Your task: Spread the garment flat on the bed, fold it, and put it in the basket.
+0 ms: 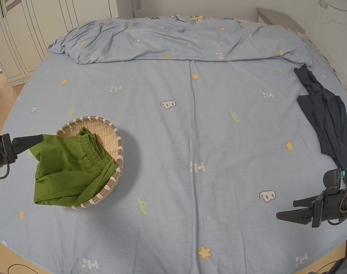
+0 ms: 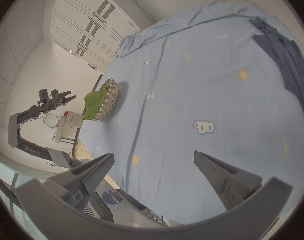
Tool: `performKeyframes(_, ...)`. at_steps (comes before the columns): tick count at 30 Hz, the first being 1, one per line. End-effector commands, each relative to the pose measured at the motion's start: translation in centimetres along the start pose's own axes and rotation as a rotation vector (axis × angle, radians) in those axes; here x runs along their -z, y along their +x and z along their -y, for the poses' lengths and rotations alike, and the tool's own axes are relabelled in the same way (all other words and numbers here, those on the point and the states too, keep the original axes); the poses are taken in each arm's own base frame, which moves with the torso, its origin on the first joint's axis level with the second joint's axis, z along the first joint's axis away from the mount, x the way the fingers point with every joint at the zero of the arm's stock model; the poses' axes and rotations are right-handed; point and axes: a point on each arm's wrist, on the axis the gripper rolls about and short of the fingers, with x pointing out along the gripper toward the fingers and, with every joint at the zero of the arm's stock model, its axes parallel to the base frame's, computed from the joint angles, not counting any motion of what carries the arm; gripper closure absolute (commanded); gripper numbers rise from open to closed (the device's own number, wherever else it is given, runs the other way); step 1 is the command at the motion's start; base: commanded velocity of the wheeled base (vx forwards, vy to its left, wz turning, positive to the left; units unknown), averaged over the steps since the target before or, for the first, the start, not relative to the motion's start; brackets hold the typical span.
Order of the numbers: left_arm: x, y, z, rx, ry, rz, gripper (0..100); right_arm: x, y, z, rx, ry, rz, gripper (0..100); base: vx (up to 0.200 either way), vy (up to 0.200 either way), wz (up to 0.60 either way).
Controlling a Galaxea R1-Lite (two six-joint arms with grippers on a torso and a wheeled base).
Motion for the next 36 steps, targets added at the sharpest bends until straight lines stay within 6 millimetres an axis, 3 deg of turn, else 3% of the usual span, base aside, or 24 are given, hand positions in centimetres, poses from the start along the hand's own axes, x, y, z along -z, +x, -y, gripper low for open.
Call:
performKeyframes(1,2.4,-5.6,4.8,0.066,0.134,0.13,0,0.9,-3.4,-1.0,0.061,-0.065,0.17,0,0.0,0.0,0.0)
performKeyframes(4,4.7,-8.4,7.3,0.164,0.213,0.19,0,3.1,-5.2,-1.1,0.075,-0.14,0.247,0,0.0,0.0,0.0)
performKeyframes(6,5.5,-9.3,7.8,0.189,0.23,0.203,0,3.7,-5.9,-1.2,0.078,-0.173,0.292,0,0.0,0.0,0.0)
performKeyframes(7,7.4,-10.9,8.5,0.231,0.247,0.21,0,5.7,-7.6,-1.5,0.074,-0.218,0.389,0,0.0,0.0,0.0)
performKeyframes(8,7.4,-10.9,8.5,0.231,0.247,0.21,0,5.7,-7.6,-1.5,0.074,-0.218,0.389,0,0.0,0.0,0.0)
performKeyframes(10,10.9,-13.8,9.3,0.281,0.254,0.196,0,9.2,-9.6,-1.8,0.06,-0.265,0.53,0,0.0,0.0,0.0)
performKeyframes(15,15.2,-16.0,9.3,0.285,0.245,0.195,0,13.6,-9.7,-1.2,0.061,-0.264,0.539,0,0.0,0.0,0.0)
performKeyframes(18,16.2,-16.1,9.2,0.286,0.248,0.204,0,14.7,-9.6,-1.0,0.065,-0.263,0.542,0,0.0,0.0,0.0)
performKeyframes(19,17.9,-16.0,8.9,0.278,0.254,0.218,0,16.4,-9.4,-0.6,0.068,-0.266,0.557,0,0.0,0.0,0.0)
performKeyframes(22,19.6,-14.7,7.9,0.249,0.263,0.18,0,17.8,-9.1,-0.2,0.073,-0.273,0.579,0,0.0,0.0,0.0)
performKeyframes(28,22.4,-12.0,5.8,0.111,0.322,0.117,0,17.8,-9.2,0.2,0.205,-0.223,0.608,0,0.0,0.0,0.0)
performKeyframes(33,22.5,-11.2,4.7,-0.179,0.266,0.226,0,17.7,-9.3,0.5,0.346,-0.168,0.642,0,0.0,0.0,0.0)
performKeyframes(36,22.6,-10.7,3.8,-0.477,0.203,0.353,0,17.7,-8.9,1.0,0.463,-0.073,0.703,0,0.0,0.0,0.0)
